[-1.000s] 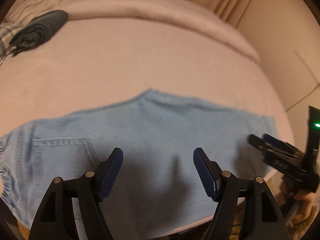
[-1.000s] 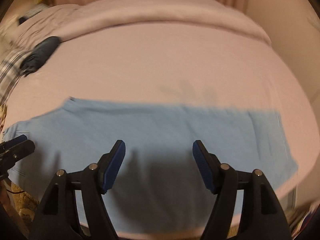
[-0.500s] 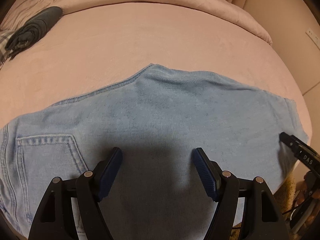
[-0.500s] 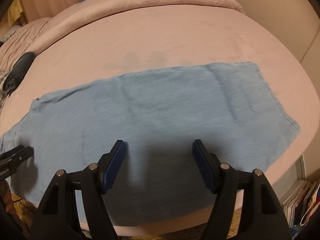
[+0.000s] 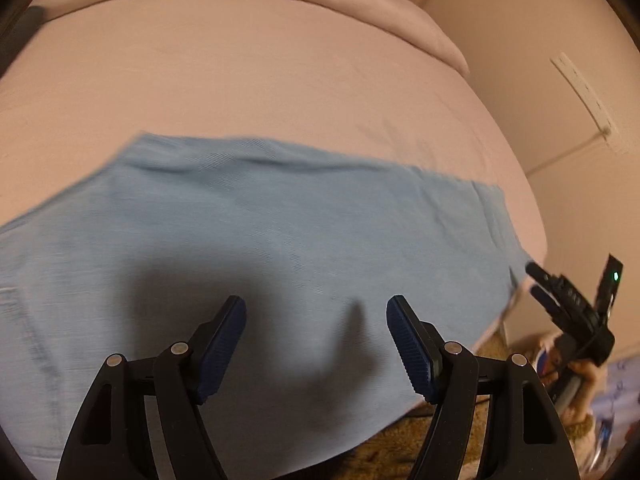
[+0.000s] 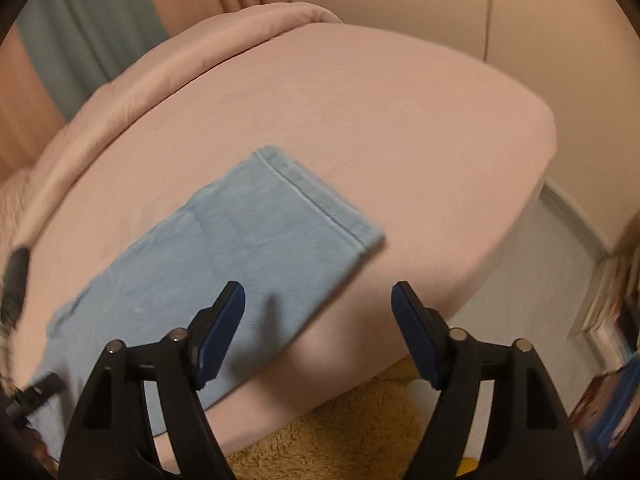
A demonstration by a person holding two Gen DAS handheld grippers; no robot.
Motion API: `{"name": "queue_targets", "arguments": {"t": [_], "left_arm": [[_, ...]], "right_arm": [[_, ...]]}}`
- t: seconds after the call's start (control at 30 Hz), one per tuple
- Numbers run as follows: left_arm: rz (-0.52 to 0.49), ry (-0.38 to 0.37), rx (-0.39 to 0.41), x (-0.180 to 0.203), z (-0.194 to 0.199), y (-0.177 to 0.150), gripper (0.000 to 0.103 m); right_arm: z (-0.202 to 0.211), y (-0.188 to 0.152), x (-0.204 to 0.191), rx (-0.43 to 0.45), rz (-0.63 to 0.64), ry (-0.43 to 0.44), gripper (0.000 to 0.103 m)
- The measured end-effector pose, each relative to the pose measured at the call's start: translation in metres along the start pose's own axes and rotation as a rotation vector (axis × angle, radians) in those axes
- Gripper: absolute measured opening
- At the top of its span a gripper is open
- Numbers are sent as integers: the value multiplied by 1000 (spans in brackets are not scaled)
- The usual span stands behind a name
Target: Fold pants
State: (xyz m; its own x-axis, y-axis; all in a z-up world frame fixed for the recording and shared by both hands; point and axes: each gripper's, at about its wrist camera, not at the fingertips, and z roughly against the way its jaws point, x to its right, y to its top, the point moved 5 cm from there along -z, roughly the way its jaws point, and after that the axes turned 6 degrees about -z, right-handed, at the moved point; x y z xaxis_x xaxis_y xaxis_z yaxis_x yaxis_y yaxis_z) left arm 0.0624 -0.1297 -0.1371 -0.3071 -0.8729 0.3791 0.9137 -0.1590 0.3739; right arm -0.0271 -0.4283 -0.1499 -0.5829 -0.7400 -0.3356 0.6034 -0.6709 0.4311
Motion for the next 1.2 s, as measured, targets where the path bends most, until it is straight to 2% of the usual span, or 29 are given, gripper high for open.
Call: {"name": "queue_targets", "arguments": {"t": [0.2, 0.3, 0.33, 0.4, 0.47, 0.5, 0.57, 0.67, 0.73, 0.8, 0.87, 0.93, 1.0, 1.1, 1.13, 1.2], "left_arm": [[-68, 41, -1, 4, -9, -2, 73], [-65, 17, 2, 0, -8, -2, 73], [-58, 4, 6, -4, -3, -5, 73], [-53, -12, 7, -7, 2, -7, 73], [-86, -11, -18, -5, 4, -8, 73], [-100, -19, -24, -3, 5, -9, 73], [-81, -71, -18, -1, 10, -6, 73], [23, -157, -2, -9, 27, -2, 73], [80, -197, 23, -14, 40, 1, 74], [99, -225, 67, -18, 52, 5, 80], [105, -215, 113, -25, 62, 7, 85], [123, -194, 141, -35, 68, 9, 86], [141, -193, 138, -42, 65, 10, 86], [163, -204, 100, -49, 50, 10, 86], [164, -209, 82, -50, 44, 10, 86], [173, -208, 43, -49, 27, 11, 86]], "right_arm": [[-27, -5, 12, -55, -114, 155, 77], [-41, 6, 5, 15, -87, 147, 77], [-44, 9, 2, 33, -83, 126, 74], [-43, 11, -2, 69, -86, 82, 54], [-42, 16, -7, 93, -75, 39, 20], [-38, 18, -11, 90, -79, 52, 15], [-19, 22, -18, 114, -71, 96, 15], [29, 21, -63, 226, 109, 157, 15], [57, 9, -102, 244, 225, 261, 15], [72, -14, -143, 197, 342, 365, 15], [77, -48, -178, 130, 448, 459, 15], [71, -82, -201, 38, 492, 544, 15], [53, -118, -219, -90, 504, 606, 15], [22, -156, -235, -231, 531, 606, 15], [19, -168, -238, -251, 555, 590, 16], [21, -183, -239, -232, 604, 552, 16]]}}
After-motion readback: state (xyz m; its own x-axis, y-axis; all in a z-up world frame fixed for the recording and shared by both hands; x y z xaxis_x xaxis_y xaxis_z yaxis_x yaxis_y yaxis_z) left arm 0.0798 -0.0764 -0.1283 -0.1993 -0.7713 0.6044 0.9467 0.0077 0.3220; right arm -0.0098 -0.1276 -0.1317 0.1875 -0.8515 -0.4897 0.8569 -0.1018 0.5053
